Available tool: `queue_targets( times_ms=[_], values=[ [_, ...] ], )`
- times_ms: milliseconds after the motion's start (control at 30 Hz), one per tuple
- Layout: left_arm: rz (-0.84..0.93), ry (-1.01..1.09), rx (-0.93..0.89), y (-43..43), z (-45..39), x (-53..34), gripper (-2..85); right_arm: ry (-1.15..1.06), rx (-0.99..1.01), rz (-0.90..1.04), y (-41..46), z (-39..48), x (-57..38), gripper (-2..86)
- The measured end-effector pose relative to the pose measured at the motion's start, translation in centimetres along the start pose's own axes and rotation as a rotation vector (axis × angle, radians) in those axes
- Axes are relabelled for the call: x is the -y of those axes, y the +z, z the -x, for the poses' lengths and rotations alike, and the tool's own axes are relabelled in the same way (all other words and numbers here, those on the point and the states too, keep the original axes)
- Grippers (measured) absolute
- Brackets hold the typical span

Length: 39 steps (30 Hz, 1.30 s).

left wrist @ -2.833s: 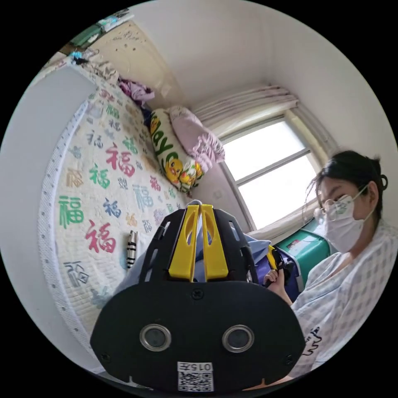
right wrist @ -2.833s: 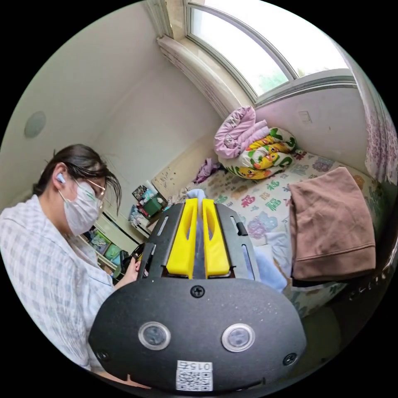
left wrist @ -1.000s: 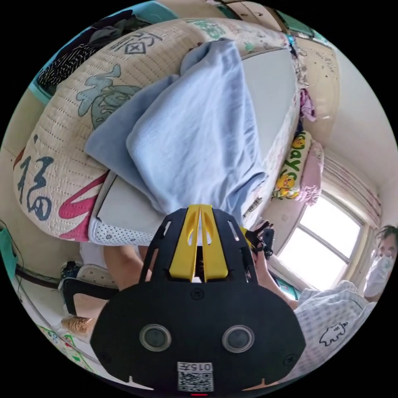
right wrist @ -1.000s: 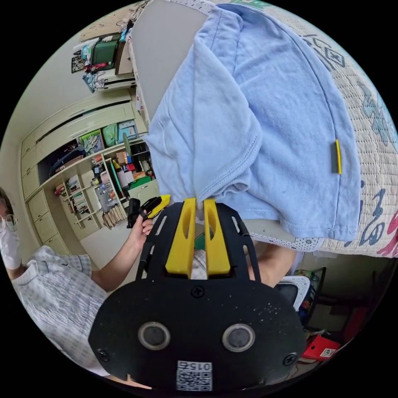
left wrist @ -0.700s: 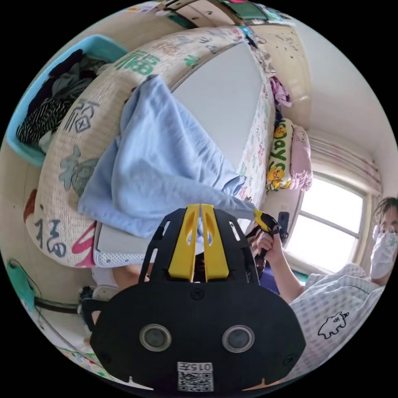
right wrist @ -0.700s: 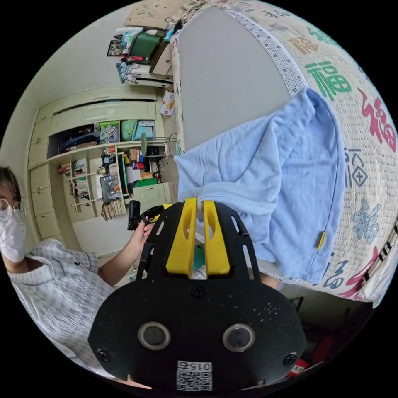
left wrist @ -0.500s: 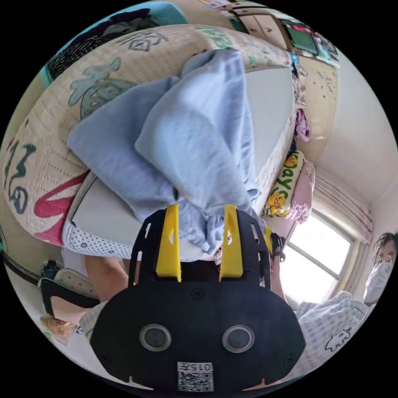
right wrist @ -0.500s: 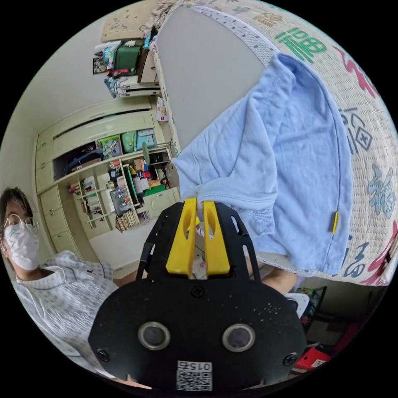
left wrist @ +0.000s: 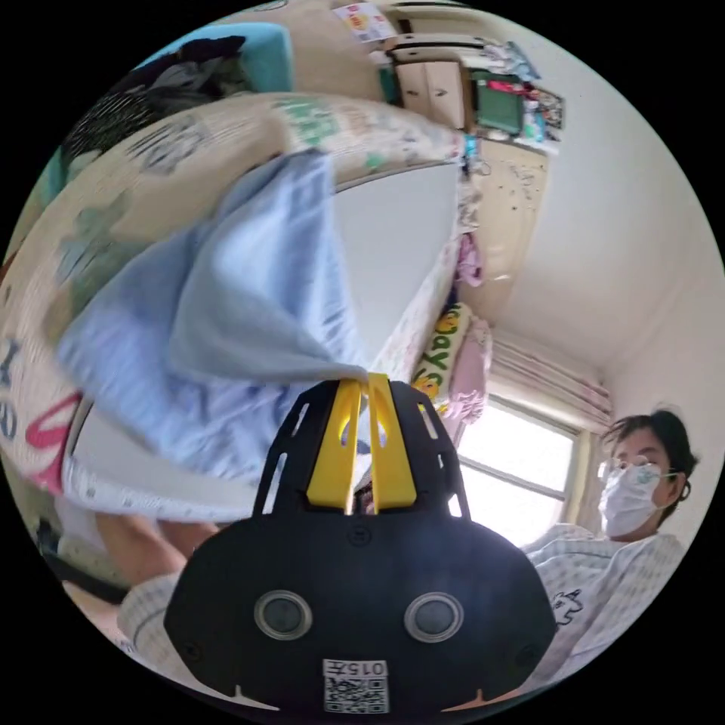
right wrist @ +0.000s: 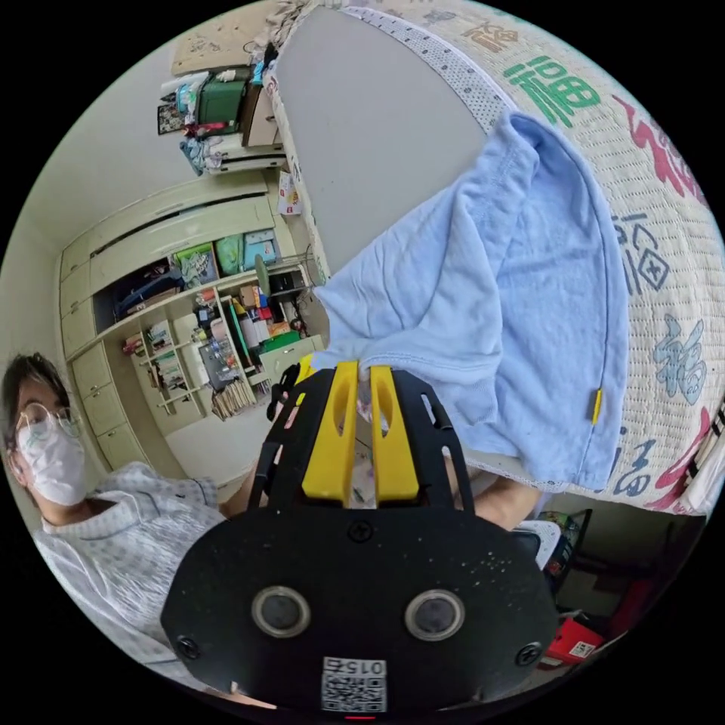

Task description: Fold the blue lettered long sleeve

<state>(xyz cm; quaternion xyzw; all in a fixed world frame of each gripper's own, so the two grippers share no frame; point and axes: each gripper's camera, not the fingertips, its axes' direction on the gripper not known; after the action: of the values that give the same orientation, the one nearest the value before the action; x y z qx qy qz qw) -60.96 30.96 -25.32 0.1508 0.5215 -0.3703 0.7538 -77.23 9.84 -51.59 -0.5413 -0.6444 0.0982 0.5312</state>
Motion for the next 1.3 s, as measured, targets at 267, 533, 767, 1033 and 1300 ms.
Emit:
queue_targets(
  times_ms=[267,533,767,1033,1300],
  values=[
    [-0.044,0.528,-0.192,8.2,-16.3,12.7,5.6,-0.431,-0.167,-0.281,-6.4,20.9,12.5,5.1],
    [0.081,0.265,0.501,2.1,-2.6,4.8,9.3,-0.005,-0.416,-0.142,-7.9,0.8,-4.1,8.4],
    [0.208,0.058,0.768,-0.3,5.6,-2.5,11.8,0.297,-0.519,0.004,-6.8,-8.8,-14.1,12.9],
    [0.307,0.173,0.803,4.2,4.4,-4.3,6.2,0.19,-0.557,0.157,-6.5,-5.2,-12.0,5.5],
    [0.289,0.195,0.749,3.1,0.0,-9.2,1.1,0.092,-0.69,0.169,-12.4,0.6,-11.8,1.8]
  ],
)
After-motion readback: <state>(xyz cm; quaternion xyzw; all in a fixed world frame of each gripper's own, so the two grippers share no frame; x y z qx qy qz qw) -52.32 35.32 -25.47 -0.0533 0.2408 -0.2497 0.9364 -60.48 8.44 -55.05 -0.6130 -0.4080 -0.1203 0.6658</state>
